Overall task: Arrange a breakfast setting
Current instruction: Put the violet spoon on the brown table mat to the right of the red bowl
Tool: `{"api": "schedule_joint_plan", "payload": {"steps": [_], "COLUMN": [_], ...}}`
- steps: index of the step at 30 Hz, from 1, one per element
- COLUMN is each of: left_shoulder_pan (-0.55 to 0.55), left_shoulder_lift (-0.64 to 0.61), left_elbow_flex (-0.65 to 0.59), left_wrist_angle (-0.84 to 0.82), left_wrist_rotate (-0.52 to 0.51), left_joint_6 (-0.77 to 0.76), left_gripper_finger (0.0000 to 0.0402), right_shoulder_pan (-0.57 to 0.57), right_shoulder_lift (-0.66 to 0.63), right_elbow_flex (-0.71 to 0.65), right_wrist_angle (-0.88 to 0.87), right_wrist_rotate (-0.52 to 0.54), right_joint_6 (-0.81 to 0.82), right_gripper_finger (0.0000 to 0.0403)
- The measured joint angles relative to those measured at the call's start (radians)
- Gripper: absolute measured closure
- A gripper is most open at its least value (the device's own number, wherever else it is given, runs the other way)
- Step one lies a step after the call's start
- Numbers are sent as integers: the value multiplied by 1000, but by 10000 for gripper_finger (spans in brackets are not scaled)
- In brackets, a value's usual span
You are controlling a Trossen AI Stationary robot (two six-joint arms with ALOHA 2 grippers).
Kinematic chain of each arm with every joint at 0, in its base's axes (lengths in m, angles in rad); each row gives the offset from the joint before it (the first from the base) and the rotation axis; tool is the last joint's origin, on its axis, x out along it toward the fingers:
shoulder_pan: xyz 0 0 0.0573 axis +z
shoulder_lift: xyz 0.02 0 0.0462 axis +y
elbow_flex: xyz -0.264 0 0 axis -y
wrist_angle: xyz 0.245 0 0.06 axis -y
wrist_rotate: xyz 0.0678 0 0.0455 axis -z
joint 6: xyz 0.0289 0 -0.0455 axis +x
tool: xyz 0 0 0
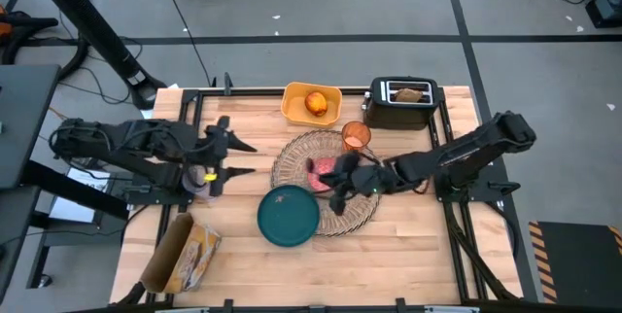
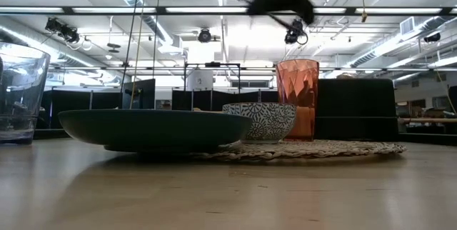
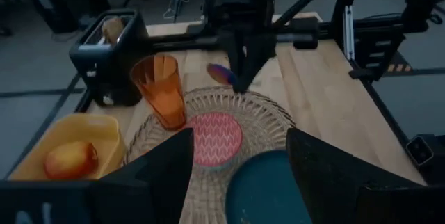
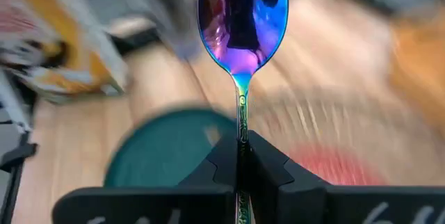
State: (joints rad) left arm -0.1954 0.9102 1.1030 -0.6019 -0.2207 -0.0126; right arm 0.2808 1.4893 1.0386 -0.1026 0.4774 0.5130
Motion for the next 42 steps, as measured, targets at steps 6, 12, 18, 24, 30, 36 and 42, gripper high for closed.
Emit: {"api": "schedule_joint_plan", "payload": {"steps": [6,12,18,24,30,36,42], "left_shoulder_pan": [-5,-4,-5,-5,-5,-5,-5], "left_shoulder_lift": [-49,-46,-48,-47,-48,-48,-48], "left_elbow_flex": [-116,-183,-192,-192,-192,-192,-192], "left_wrist_angle": [65,146,146,131,116,110,113], "left_wrist_rotate": [-37,-55,-56,-55,-55,-54,-20], "left_joint_6": [-10,-2,-2,-2,-7,-10,-30], "left_gripper_finger": [170,170,170,170,170,170,170], "right_shoulder_pan": [94,174,157,76,5,-39,-76], "right_shoulder_lift": [-10,16,124,236,285,302,321], "right_elbow_flex": [0,1,0,1,0,1,2], "right_wrist_angle": [-358,-622,-787,-717,-703,-675,-671], "right_wrist_rotate": [11,-27,-6,-14,-60,-105,-183], "right_joint_6": [572,1053,1342,1353,1343,1302,1268], "right_gripper_finger": [382,382,382,382,382,382,373]}}
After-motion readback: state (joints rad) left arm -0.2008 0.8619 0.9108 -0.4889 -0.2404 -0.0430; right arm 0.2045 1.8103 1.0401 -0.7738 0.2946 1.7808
